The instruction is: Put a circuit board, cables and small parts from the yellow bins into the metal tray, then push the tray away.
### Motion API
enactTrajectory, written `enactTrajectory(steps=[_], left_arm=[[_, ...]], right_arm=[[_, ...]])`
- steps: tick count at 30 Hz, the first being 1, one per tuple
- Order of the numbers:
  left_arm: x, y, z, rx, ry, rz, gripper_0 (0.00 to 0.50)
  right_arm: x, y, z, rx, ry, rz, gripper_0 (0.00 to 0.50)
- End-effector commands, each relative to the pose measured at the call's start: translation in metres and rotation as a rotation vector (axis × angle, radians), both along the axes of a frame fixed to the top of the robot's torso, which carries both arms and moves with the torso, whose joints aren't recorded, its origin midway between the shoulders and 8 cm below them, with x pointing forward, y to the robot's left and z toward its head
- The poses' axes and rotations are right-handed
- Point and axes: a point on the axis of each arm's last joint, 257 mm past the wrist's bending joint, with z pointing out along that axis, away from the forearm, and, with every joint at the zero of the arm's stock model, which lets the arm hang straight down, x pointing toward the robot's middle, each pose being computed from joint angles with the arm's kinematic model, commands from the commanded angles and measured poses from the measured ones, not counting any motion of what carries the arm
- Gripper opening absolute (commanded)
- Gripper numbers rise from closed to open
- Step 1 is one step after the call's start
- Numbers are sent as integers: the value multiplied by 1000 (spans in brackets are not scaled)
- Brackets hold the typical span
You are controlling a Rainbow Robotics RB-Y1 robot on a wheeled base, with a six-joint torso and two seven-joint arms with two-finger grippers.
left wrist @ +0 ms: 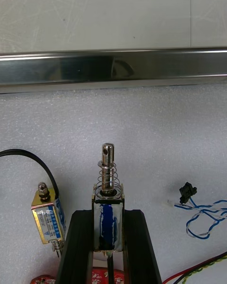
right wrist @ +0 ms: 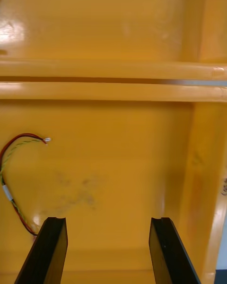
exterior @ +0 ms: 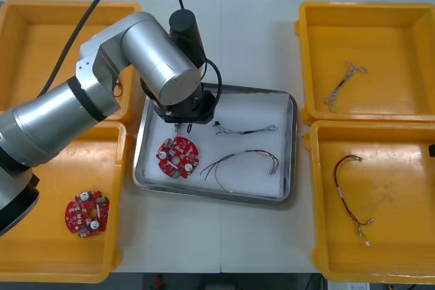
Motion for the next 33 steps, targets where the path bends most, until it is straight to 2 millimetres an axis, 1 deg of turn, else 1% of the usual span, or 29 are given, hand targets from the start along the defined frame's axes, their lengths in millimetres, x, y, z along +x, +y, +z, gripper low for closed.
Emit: enactTrajectory(steps=[1,2,3,4,5,6,7,9,13,16,19,21,22,24,25,27,28,30,31,33], left_arm=[[4,-26,18,20,-53,-108,8],[4,-26,19,19,-54,-107,111],[4,-26,18,20,-53,-108,192],[4,-26,19,19,-55,-105,250],[4,-25,18,21,-53,-106,345],[4,-24,18,23,-55,-106,412],[4,-25,18,23,-55,-107,434],[5,-25,18,21,-56,-104,494],[4,-24,19,23,-55,-102,500],[5,-25,27,13,-61,-97,500],[0,-24,39,11,-58,-94,500],[-5,-17,55,19,-59,-88,500],[-7,-17,59,22,-59,-91,500],[-12,-5,77,34,-60,-79,500],[-14,-3,81,38,-61,-79,500],[-20,10,95,49,-60,-69,500],[-22,13,98,48,-60,-70,500],[-27,26,108,48,-65,-63,500],[-29,27,110,45,-67,-66,500],[-35,43,117,37,-68,-57,500]], right_arm=[[-9,-4,1,7,-36,-72,500],[-11,-4,-1,9,-36,-79,500],[-11,-3,-1,13,-36,-84,500],[-11,-2,-2,16,-37,-82,500],[-11,0,-3,20,-35,-79,500],[-11,3,-3,25,-37,-76,500],[-11,3,-3,26,-37,-76,500],[-11,7,-5,37,-37,-75,500],[-11,13,-8,53,-32,-71,500],[-12,18,-12,63,-24,-62,500],[-13,20,-12,60,-24,-56,500],[-14,22,-11,56,-26,-51,500],[-14,21,-11,53,-26,-50,500],[-14,25,-9,49,-34,-40,500],[-14,25,-9,47,-34,-38,500],[-14,28,-7,44,-39,-29,500],[-14,28,-7,43,-39,-25,500],[-14,32,-8,37,-32,-11,500],[-14,33,-8,33,-30,-4,500],[-14,39,-9,12,-22,24,500]])
